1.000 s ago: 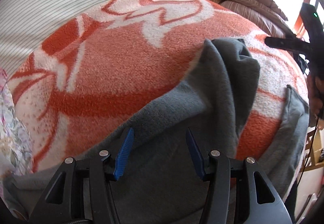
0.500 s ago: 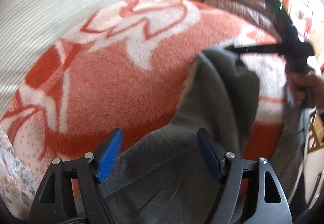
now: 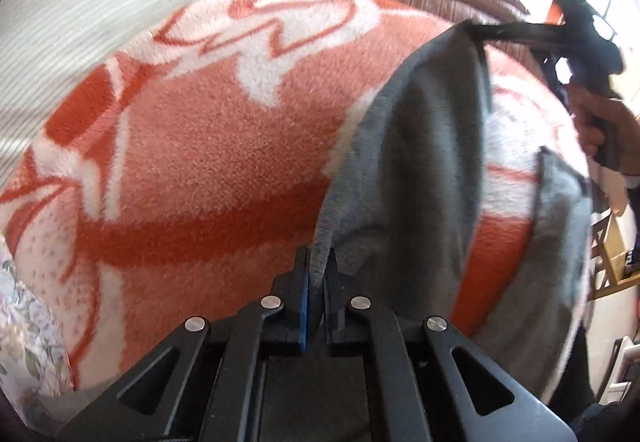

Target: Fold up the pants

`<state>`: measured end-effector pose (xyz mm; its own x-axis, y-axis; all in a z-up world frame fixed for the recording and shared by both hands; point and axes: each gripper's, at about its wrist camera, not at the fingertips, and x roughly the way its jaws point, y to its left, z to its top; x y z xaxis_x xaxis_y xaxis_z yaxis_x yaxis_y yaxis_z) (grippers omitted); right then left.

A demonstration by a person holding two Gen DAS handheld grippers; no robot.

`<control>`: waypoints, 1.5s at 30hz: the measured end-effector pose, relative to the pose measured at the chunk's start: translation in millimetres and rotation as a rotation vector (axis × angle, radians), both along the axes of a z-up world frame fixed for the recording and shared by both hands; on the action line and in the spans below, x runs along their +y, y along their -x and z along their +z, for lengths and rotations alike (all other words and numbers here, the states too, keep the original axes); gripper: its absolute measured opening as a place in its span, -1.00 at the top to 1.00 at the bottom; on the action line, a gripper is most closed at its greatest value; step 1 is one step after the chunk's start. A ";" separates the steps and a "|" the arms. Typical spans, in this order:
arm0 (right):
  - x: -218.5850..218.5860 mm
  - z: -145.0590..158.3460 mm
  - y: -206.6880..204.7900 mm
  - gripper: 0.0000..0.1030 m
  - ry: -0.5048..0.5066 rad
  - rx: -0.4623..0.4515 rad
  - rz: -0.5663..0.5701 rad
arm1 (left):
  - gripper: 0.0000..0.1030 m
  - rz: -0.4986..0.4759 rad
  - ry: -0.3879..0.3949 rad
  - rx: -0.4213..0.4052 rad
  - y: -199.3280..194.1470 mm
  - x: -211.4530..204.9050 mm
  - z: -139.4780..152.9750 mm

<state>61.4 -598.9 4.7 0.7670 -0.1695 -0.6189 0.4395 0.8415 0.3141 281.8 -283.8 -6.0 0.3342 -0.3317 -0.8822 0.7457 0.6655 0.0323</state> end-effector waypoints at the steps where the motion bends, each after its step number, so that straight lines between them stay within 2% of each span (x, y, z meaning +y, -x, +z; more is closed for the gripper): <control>1: -0.9 2.7 1.4 0.87 0.004 -0.006 0.003 | 0.93 0.001 0.020 -0.012 9.5 4.2 8.7; 4: 3.9 8.9 8.7 0.87 0.012 -0.025 0.018 | 0.93 0.005 0.089 -0.037 44.5 17.8 36.0; 7: 14.3 11.4 20.1 0.87 0.026 -0.047 0.037 | 0.93 0.015 0.132 -0.034 68.3 23.4 48.0; 14: 22.4 12.5 67.8 0.87 0.016 -0.159 0.057 | 0.93 0.051 0.225 -0.016 124.3 22.6 55.6; 19: 30.9 2.0 115.4 0.87 0.031 -0.229 0.086 | 0.93 0.077 0.228 -0.093 175.3 19.5 54.9; 23: 33.3 -17.0 146.9 0.87 0.004 -0.266 0.079 | 0.92 0.081 0.221 -0.131 207.0 11.1 42.9; 27: 31.2 -39.9 169.1 0.87 -0.067 -0.289 0.054 | 0.92 0.052 0.166 -0.147 237.3 -1.3 18.6; 34: 42.4 -69.1 205.5 0.87 -0.109 -0.310 0.011 | 0.92 0.038 0.118 -0.081 256.8 -5.2 -20.6; 39: 45.4 -87.0 226.7 0.87 -0.111 -0.271 -0.044 | 0.91 0.042 0.100 -0.052 258.1 -5.7 -39.4; 45: 48.6 -113.6 237.5 0.86 -0.179 -0.187 -0.095 | 0.88 0.057 0.095 0.025 247.7 -3.8 -65.5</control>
